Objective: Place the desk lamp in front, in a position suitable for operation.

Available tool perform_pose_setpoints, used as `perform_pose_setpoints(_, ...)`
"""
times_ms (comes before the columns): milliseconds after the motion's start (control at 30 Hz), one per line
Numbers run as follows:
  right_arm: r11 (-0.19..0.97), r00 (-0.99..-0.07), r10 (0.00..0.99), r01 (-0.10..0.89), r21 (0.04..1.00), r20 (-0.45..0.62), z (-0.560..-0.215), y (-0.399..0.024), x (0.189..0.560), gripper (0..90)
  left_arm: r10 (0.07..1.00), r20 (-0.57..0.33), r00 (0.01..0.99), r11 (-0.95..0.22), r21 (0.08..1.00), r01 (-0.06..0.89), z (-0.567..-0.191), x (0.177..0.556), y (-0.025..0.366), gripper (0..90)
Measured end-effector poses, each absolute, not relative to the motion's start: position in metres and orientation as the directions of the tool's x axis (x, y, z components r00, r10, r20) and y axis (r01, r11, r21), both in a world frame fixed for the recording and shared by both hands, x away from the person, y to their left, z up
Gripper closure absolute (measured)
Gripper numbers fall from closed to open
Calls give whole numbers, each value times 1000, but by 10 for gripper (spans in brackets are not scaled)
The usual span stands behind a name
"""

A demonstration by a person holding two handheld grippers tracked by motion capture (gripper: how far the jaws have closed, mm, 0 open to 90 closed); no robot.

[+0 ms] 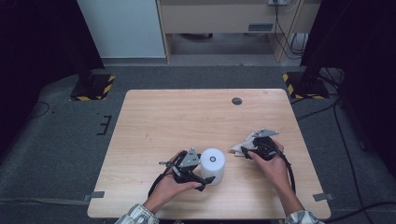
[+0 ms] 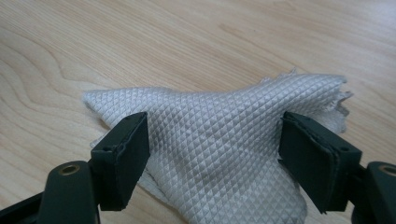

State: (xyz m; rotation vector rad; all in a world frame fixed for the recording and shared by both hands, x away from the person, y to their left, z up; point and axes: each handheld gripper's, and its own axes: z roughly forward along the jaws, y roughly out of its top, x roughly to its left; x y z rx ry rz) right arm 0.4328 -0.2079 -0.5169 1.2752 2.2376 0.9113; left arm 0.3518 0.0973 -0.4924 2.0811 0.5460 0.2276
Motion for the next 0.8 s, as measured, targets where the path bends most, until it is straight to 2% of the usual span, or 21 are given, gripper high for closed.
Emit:
perform_pose_setpoints(133,368,-498,867,620,693,-14,-524,-205,436,301,457,-38,889,-467,840,276,-491,350,97,25)
perform_pose_setpoints(267,332,-506,861,627,705,44,-528,-209,435,382,460,-42,887,-466,839,281,-492,349,97,25)
perform_pose_setpoints(367,336,-519,853,628,702,57,-526,-210,435,489,463,-42,886,-459,843,279,-493,348,95,25)
perform_pose_setpoints(500,325,-539,837,634,702,99,-525,-209,432,677,462,-21,887,-461,848,261,-492,345,95,26)
perform_pose_setpoints(533,324,-541,835,633,703,102,-525,-209,432,698,465,-23,885,-454,852,260,-492,344,94,26)
perform_pose_setpoints(800,321,-600,787,595,737,141,-499,-208,412,731,480,-33,877,-417,871,261,-489,344,98,28)
